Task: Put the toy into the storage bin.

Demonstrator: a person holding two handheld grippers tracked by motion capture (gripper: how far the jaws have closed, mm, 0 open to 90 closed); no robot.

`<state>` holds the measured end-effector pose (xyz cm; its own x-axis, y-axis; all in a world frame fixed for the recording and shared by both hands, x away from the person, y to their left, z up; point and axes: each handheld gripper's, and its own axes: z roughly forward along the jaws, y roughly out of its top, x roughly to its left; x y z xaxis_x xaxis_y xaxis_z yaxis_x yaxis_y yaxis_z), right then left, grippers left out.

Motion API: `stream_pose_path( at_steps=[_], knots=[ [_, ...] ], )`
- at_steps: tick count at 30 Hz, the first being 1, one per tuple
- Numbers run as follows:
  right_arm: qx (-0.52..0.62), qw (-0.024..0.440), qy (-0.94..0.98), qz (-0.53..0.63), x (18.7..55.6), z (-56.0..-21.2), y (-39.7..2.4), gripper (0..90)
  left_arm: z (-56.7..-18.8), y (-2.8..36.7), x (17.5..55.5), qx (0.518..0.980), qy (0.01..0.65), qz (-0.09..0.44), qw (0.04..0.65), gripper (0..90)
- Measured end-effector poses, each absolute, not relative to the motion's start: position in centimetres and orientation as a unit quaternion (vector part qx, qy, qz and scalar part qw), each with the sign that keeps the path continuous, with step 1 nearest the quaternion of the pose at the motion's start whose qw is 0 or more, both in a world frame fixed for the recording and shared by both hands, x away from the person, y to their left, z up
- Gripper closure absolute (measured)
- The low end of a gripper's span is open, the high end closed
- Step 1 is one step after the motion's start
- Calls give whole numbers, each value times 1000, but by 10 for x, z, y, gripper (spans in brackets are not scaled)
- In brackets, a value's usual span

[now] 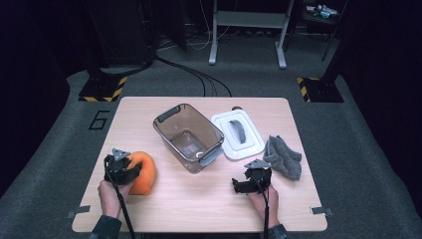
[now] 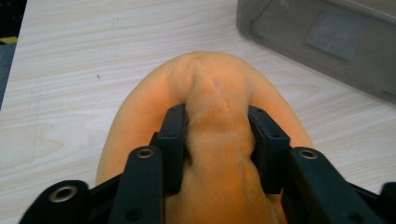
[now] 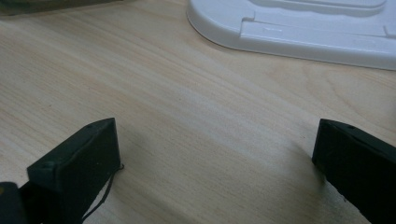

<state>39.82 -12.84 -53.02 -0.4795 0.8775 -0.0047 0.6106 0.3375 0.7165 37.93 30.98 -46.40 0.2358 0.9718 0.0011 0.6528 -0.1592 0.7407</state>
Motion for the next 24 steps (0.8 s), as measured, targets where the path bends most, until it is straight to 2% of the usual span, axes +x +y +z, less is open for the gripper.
stream_pose_path(
  at_steps=[10, 24],
  knots=[
    [470, 200, 793, 333, 398, -530, -128, 2, -454, 330, 376, 721, 541, 242, 360, 685],
    [466, 201, 796, 331, 398, -530, -129, 2, -439, 339, 381, 738, 514, 242, 364, 709]
  ],
)
